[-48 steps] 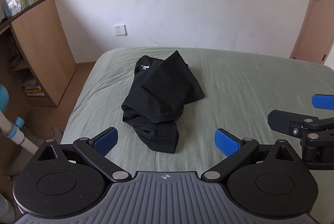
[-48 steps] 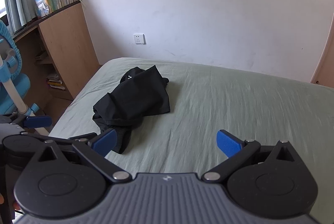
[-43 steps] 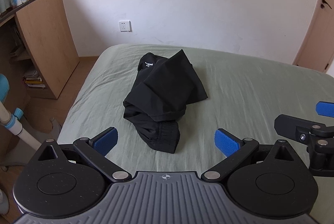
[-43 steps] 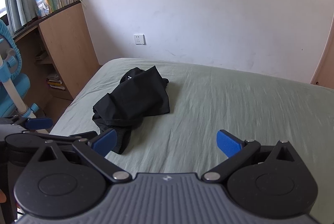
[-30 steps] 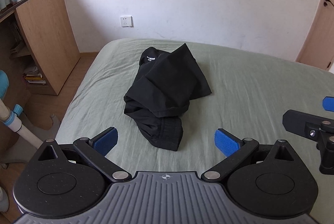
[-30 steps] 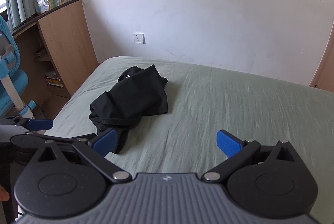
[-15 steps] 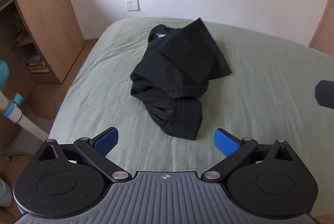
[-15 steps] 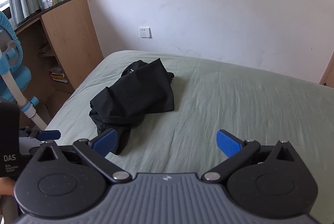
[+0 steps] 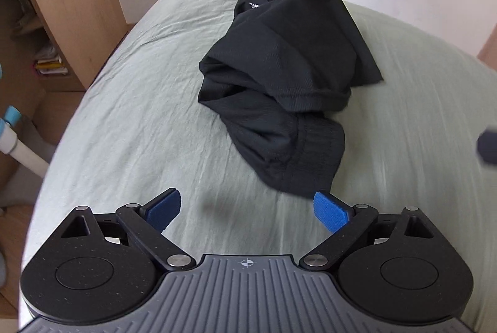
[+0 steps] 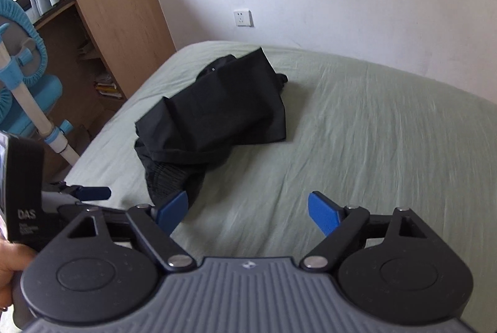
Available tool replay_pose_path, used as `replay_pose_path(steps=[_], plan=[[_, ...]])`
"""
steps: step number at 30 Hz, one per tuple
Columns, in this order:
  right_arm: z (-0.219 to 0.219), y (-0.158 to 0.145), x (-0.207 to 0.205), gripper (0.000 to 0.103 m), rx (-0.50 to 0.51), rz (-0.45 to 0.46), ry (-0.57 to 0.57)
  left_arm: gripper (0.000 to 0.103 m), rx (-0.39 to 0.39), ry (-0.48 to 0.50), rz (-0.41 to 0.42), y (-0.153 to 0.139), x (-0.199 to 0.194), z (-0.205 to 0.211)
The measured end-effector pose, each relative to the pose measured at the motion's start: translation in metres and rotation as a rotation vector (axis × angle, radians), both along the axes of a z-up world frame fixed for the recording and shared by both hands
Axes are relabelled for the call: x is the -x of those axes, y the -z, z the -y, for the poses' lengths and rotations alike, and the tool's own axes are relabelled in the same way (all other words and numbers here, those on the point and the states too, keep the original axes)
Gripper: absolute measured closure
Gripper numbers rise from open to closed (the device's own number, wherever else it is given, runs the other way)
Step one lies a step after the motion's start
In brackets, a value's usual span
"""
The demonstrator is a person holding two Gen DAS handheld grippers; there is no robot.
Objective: Fold clothes
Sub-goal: 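Move both grippers toward the crumpled black shorts on the bed, then close the left gripper on the elastic waistband of the black shorts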
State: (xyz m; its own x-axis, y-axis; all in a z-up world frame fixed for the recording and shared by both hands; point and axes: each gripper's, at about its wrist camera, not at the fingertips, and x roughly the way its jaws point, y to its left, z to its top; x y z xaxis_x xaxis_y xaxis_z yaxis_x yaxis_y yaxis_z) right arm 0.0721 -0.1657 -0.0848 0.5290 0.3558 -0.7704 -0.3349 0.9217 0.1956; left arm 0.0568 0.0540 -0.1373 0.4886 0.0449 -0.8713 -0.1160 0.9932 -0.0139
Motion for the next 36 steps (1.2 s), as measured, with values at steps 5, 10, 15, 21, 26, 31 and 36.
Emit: replay_pose_path(steps=[5,10,15,21,26,31,36], plan=[[0.006,0.01,-0.007,0.016,0.007,-0.013,0.002,0.007,-0.011,-0.024,0.028,0.007,-0.012,0.007],[0.007,0.014,-0.018,0.016,-0.034,-0.013,-0.014,0.007,0.029,-0.049,0.014,0.014,-0.024,0.012],[0.009,0.017,-0.029,0.016,-0.067,-0.027,-0.01,0.007,0.004,-0.024,0.002,0.014,-0.029,0.018],[0.016,0.019,-0.037,0.015,-0.092,-0.051,0.01,0.007,-0.003,-0.022,-0.023,0.015,-0.041,0.017],[0.019,0.023,-0.042,0.008,-0.095,-0.059,0.013,0.007,-0.019,-0.002,-0.021,0.017,-0.05,0.018],[0.018,0.028,-0.044,0.008,-0.086,-0.059,0.012,0.007,-0.016,0.006,-0.006,0.02,-0.055,0.017],[0.021,0.033,-0.045,0.007,-0.086,-0.072,0.021,0.013,-0.023,0.015,-0.006,0.021,-0.059,0.018]])
